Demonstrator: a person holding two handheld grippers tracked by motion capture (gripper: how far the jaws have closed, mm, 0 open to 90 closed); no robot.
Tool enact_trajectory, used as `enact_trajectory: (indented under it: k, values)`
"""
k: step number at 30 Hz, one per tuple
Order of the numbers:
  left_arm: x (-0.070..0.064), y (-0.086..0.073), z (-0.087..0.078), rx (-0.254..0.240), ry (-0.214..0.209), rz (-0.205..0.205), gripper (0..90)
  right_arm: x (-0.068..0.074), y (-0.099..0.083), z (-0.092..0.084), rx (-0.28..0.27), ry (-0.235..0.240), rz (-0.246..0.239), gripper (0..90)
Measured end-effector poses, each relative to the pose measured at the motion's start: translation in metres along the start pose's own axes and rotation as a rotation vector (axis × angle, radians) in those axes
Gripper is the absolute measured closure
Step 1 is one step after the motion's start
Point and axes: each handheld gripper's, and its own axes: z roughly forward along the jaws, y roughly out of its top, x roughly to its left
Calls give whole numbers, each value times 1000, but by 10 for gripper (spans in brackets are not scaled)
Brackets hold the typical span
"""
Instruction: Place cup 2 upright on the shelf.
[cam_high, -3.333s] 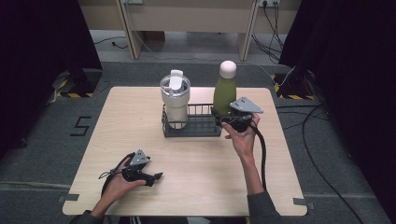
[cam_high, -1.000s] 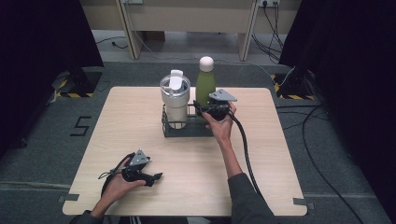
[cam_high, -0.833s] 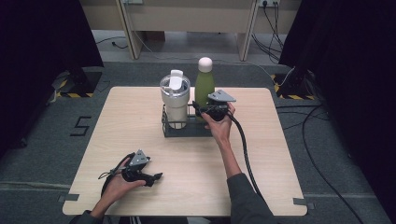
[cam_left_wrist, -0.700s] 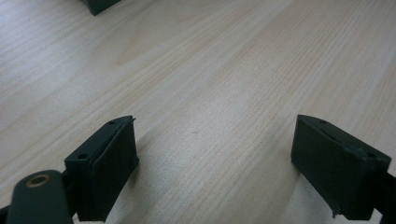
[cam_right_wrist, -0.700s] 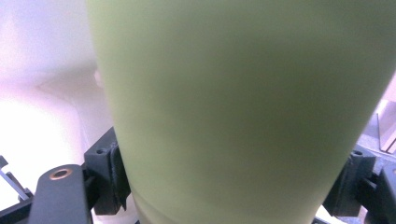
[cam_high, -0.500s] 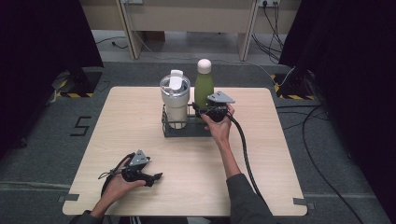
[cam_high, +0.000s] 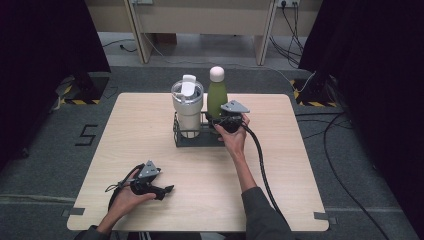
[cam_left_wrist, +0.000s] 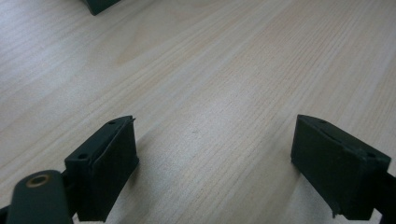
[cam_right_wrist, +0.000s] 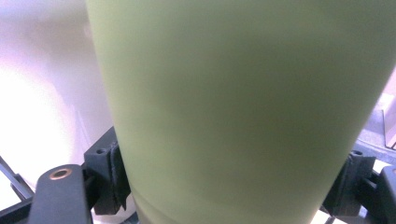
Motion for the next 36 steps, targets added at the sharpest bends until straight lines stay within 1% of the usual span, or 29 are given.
enact_trajectory:
  k: [1, 2, 8, 11, 12, 14, 19, 27, 30, 32, 36]
  values:
    - [0, 0, 0, 0, 0, 0, 135, 0, -1, 1, 4, -1, -4, 208]
    - [0, 0, 0, 0, 0, 0, 135, 0, -3, 1, -5, 0, 2, 207]
    - [0, 0, 0, 0, 1, 1, 135, 0, -5, -1, -12, -3, 8, 206]
    - [0, 0, 0, 0, 0, 0, 135, -1, -5, -1, -5, 4, 2, 205]
    - [0, 0, 0, 0, 0, 1, 135, -1, -5, -1, -5, 5, -8, 205]
    - [0, 0, 0, 0, 0, 2, 135, 0, -5, -2, -1, 4, -1, 205]
    - [0, 0, 0, 0, 1, 1, 135, -1, -6, -1, -2, 7, -9, 203]
    - [0, 0, 0, 0, 0, 0, 135, -1, -5, -2, 3, 5, -7, 199]
    - [0, 0, 0, 0, 0, 0, 135, -1, -5, -2, 4, 1, -5, 176]
    - [0, 0, 0, 0, 0, 0, 135, -1, -5, -3, 6, -7, -13, 151]
    - [0, 0, 0, 0, 0, 0, 135, -2, -4, -4, 5, -6, -12, 147]
